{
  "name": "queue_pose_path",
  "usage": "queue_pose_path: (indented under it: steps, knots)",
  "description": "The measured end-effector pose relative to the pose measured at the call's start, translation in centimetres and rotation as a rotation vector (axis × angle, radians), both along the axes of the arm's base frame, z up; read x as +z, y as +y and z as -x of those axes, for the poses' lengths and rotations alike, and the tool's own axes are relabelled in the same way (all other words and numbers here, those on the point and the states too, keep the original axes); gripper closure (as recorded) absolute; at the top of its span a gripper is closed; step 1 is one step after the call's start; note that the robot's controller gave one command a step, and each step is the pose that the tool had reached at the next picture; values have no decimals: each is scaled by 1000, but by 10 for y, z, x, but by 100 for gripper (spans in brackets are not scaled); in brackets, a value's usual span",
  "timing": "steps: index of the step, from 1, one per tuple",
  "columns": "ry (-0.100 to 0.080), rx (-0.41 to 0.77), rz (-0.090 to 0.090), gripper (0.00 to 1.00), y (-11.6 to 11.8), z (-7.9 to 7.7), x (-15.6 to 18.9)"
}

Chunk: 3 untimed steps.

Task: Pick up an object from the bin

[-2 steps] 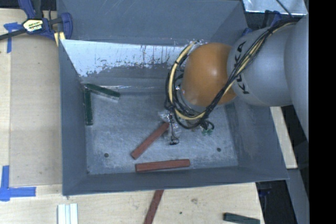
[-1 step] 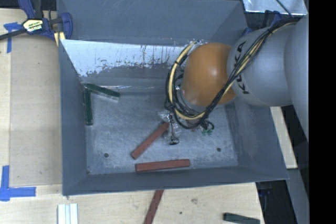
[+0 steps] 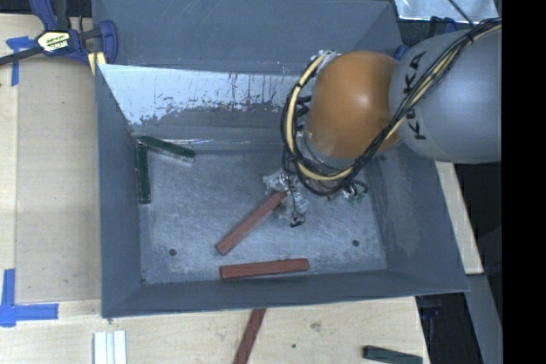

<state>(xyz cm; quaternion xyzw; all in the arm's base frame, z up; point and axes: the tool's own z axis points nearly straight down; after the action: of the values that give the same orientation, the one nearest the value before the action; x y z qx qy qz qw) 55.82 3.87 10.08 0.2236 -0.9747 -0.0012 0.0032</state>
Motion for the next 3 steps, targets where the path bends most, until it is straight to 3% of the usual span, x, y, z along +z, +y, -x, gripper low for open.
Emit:
queue_pose_path:
  steps: [1,2,3]
  knots:
    - [-6,130,0,100,6,6,69]
    - [-5,-42,-1,100,-8,26,130]
    - [-7,-149,1,0,7,5,27]
